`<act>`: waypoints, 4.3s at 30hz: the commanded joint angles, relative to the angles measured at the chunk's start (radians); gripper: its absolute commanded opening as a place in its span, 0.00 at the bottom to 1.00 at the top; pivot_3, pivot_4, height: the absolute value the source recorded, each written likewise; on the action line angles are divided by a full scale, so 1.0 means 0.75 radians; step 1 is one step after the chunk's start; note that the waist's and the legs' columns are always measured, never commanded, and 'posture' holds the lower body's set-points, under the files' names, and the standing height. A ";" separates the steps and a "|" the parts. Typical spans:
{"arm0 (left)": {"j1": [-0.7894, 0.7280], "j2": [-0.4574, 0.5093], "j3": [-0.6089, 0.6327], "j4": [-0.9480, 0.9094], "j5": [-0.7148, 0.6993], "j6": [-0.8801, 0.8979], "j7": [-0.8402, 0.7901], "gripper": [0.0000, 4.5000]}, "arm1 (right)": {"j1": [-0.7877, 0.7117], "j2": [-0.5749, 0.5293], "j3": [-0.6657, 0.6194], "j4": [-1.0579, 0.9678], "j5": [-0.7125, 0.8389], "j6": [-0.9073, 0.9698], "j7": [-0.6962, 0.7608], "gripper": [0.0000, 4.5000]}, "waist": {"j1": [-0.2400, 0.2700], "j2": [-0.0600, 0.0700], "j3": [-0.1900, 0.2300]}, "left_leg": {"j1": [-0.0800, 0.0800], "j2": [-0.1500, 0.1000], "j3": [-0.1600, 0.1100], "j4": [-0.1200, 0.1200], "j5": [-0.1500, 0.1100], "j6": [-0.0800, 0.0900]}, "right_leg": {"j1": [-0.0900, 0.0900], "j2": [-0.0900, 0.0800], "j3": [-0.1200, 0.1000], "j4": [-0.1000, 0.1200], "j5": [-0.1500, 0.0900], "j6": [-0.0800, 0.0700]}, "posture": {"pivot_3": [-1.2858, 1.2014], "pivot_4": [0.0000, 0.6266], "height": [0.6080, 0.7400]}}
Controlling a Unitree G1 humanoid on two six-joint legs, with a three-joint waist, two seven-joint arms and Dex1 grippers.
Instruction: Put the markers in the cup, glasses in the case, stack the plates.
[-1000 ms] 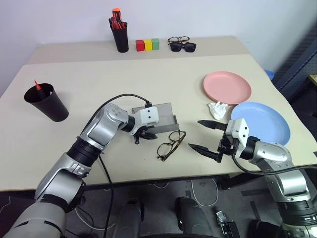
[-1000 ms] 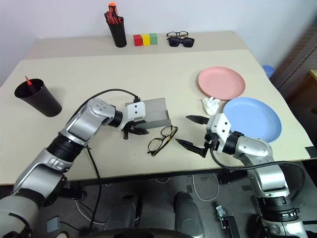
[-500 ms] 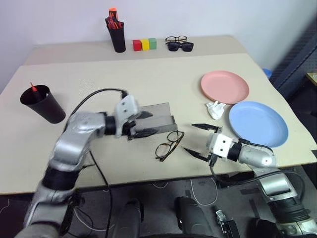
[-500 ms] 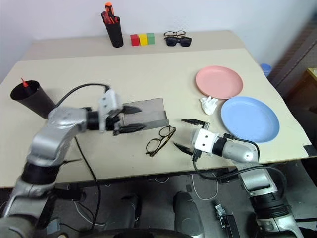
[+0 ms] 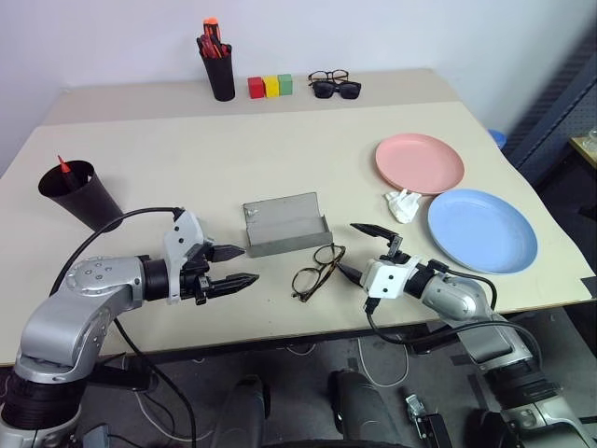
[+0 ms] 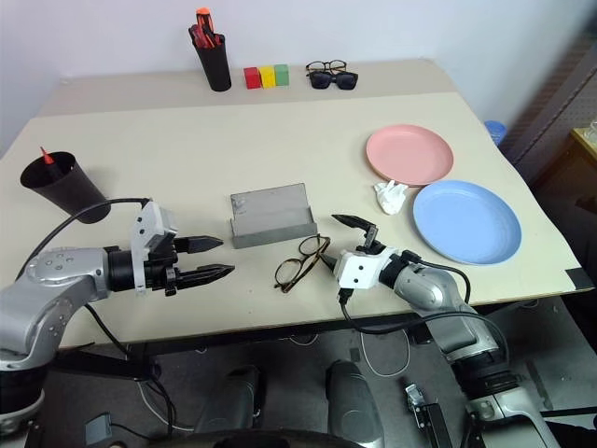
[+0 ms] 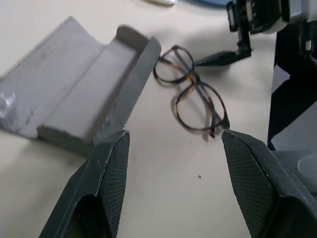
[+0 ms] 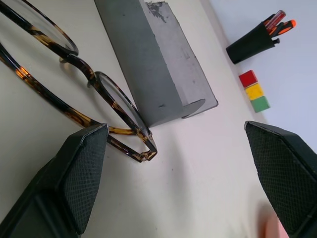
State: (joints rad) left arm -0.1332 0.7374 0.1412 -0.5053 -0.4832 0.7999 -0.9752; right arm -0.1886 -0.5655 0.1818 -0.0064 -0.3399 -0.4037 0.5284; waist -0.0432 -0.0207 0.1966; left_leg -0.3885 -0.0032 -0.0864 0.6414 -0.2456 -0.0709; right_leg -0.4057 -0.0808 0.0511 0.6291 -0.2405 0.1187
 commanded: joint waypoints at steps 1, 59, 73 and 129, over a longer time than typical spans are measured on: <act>0.007 0.036 0.022 0.016 0.008 -0.069 0.011 0.67 | 0.040 -0.016 0.012 -0.156 0.106 0.057 0.091 1.00 | 0.001 0.000 0.000 | 0.000 0.000 0.000 0.000 0.000 0.000 | 0.000 0.000 0.000 0.000 0.000 0.000 | 0.52 0.24 1.00; 0.054 0.088 -0.035 0.050 -0.073 -0.079 0.102 0.67 | -0.122 0.024 -0.289 -0.267 3.051 1.910 -0.979 1.00 | 0.002 0.001 0.000 | -0.006 0.002 0.003 -0.014 -0.003 0.005 | -0.005 0.000 0.000 -0.018 0.000 0.000 | 0.52 0.24 1.00; 0.067 0.094 -0.031 0.016 -0.120 -0.049 0.148 0.67 | 0.045 0.008 -0.241 -0.369 3.083 1.883 -0.996 1.00 | 0.001 0.001 0.000 | -0.006 0.002 0.003 -0.014 -0.003 0.005 | -0.005 0.000 0.000 -0.019 0.000 -0.001 | 0.52 0.24 1.00; 0.142 0.086 0.016 -0.079 -0.202 0.007 0.267 0.68 | -0.032 0.185 -0.223 -0.249 2.858 1.888 -1.011 0.01 | 0.001 0.001 0.000 | -0.006 0.002 0.003 -0.016 -0.003 0.005 | -0.006 0.000 0.000 -0.020 0.000 -0.001 | 0.52 0.24 1.00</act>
State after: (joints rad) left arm -0.0312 0.7956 0.1373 -0.5275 -0.6216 0.8041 -0.7782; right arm -0.2222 -0.4396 0.0262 -0.1458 1.7626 1.0279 -0.2053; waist -0.0423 -0.0201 0.1969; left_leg -0.3930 -0.0015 -0.0842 0.6294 -0.2478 -0.0668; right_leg -0.4101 -0.0805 0.0513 0.6140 -0.2405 0.1181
